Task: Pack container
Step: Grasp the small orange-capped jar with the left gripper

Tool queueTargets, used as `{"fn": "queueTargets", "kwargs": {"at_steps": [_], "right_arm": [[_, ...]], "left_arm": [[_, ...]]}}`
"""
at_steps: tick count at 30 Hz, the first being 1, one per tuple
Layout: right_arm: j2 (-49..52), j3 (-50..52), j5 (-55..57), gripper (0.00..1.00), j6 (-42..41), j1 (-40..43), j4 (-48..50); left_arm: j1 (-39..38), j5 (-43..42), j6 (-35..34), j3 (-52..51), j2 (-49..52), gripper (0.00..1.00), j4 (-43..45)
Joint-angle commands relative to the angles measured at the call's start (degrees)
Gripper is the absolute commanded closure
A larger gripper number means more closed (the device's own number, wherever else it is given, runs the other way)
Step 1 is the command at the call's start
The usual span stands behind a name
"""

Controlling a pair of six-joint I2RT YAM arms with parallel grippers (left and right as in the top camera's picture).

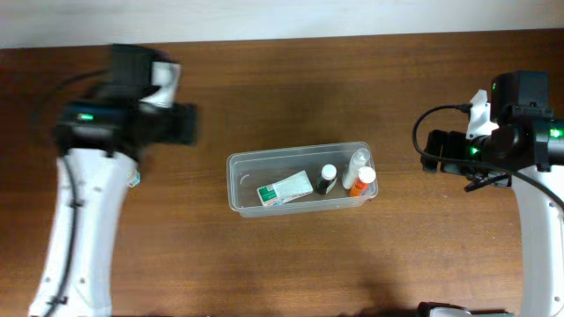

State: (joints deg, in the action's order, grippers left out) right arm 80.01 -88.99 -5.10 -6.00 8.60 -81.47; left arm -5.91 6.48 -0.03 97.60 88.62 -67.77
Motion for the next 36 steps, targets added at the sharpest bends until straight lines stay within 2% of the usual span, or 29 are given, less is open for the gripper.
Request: {"fn": "queueTargets", "kwargs": {"at_steps": [1, 5, 8, 14, 22, 23, 25, 27, 29, 30, 33, 36], "right_arm": [[0.15, -0.04, -0.31, 0.02, -0.22, 0.42, 0.02], [0.15, -0.04, -0.35, 0.02, -0.24, 0.42, 0.02], [0.15, -0.04, -0.52, 0.02, -0.24, 0.42, 0.02], [0.15, -0.04, -0.52, 0.02, -0.24, 0.42, 0.0], [0.15, -0.04, -0.48, 0.02, -0.22, 0.42, 0.0], [0.15, -0.04, -0.48, 0.02, -0.22, 0.42, 0.0], [0.15, -0.04, -0.48, 0.02, -0.22, 0.42, 0.0], [0.15, -0.04, -0.48, 0.02, -0.22, 0.42, 0.0], [0.15, -0.04, -0.48, 0.02, -0.22, 0.42, 0.0], [0.15, -0.04, -0.48, 0.01, -0.22, 0.42, 0.0], [0.15, -0.04, -0.48, 0.02, -0.22, 0.42, 0.02], [0.15, -0.04, -0.48, 0.02, -0.22, 0.42, 0.02]], "left_arm": [[12.37, 0.39, -11.1, -3.61, 2.69, 0.01, 0.31], [19.61, 0.39, -11.06, -7.96, 8.57, 0.01, 2.67], [21.81, 0.39, -10.95, -8.96, 14.73, 0.01, 3.91], [21.84, 0.24, -10.58, -8.96, 25.29, 0.01, 5.42], [21.84, 0.24, -9.27, -8.96, 31.5, 0.01, 7.65], [21.84, -0.15, -8.35, -8.96, 32.15, 0.07, 8.22], [21.84, -1.44, -7.34, -8.96, 32.54, 0.11, 8.37], [21.84, -1.64, -7.32, -8.96, 32.79, 0.23, 8.37], [21.84, -1.73, -7.19, -8.96, 32.79, 0.43, 8.39], [21.84, -1.7, -7.19, -8.96, 32.79, 0.49, 8.39], [21.84, -1.7, -7.19, -8.96, 32.79, 0.75, 8.22], [21.84, -1.7, -7.19, -8.96, 32.79, 0.77, 7.72]]}}
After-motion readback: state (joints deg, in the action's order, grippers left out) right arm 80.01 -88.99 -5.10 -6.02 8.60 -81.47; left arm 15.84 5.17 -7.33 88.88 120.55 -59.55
